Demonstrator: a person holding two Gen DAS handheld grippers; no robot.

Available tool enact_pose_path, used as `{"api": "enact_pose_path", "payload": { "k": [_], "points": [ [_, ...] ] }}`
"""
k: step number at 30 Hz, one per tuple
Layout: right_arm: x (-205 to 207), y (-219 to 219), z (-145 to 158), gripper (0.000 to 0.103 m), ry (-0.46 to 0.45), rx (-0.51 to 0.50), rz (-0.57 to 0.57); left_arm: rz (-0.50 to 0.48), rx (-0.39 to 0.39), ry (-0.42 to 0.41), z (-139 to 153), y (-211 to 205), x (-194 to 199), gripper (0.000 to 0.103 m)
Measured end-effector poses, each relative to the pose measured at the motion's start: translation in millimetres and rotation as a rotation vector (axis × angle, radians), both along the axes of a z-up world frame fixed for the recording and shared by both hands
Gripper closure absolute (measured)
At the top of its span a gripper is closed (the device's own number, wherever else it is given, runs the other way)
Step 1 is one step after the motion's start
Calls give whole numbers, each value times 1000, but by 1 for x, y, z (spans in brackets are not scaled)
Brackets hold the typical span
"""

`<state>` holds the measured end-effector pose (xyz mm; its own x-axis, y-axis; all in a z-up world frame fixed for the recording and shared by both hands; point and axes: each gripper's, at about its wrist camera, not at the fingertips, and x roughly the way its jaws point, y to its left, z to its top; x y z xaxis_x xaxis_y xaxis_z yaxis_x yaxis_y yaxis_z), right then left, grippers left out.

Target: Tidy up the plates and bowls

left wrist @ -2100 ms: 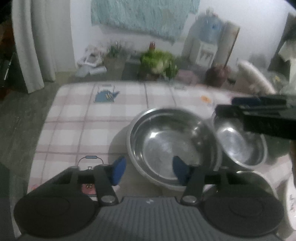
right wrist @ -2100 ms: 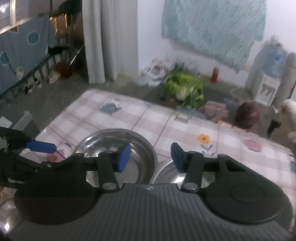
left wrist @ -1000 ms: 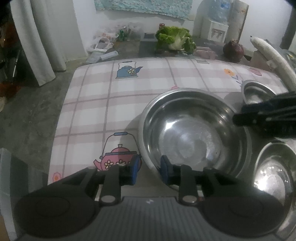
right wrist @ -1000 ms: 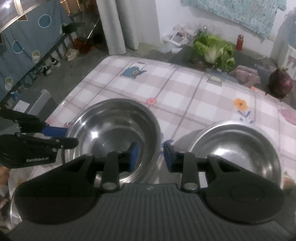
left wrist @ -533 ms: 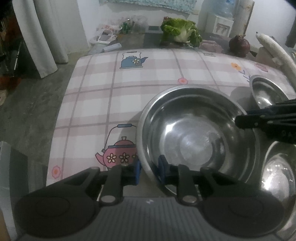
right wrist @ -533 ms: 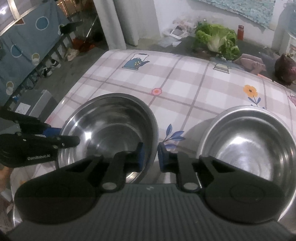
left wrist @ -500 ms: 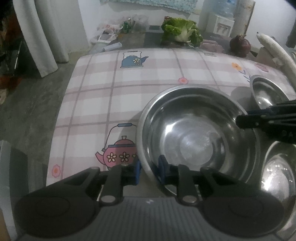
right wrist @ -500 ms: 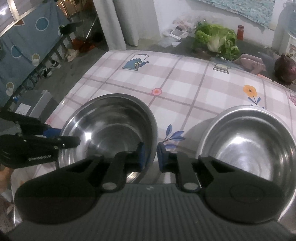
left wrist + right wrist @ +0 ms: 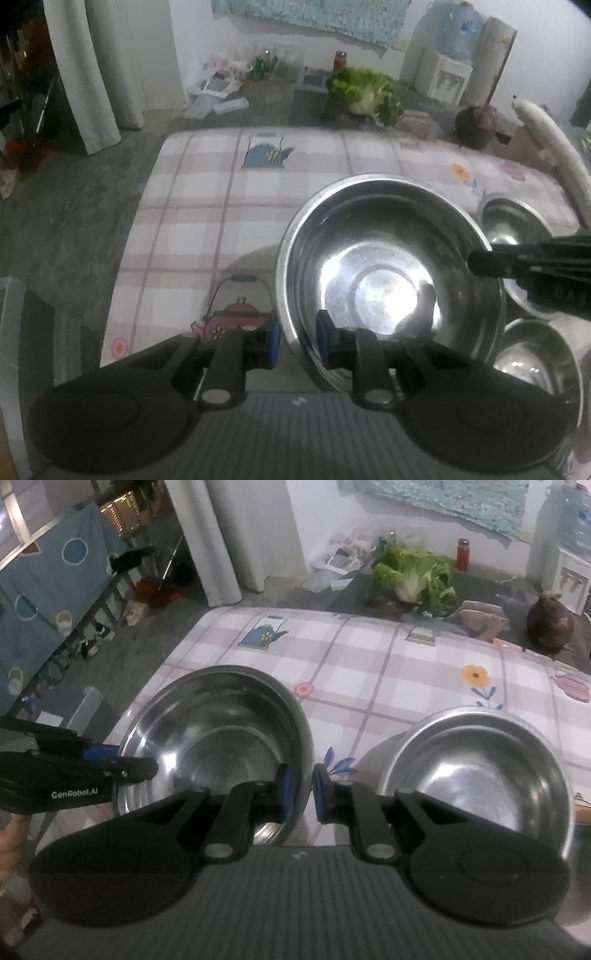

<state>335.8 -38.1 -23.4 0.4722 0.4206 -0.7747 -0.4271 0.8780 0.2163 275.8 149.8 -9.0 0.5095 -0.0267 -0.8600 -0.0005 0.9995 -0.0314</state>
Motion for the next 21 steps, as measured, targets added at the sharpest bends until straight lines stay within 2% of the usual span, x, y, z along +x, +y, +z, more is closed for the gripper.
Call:
{"api": "enact_pose_path", "payload": {
  "k": [6,12,21],
  "points": [
    [-11,-28,25,91,-35,27,-50,-42,12,-36,22,-26,0,82],
    [-22,-71,44,90,-62,27,-122,-107,11,-54,34,-70,8,82],
    [-19,-149,26,89,-23,19,-261,-227,49,-4,14,-149,40,82]
  ]
}}
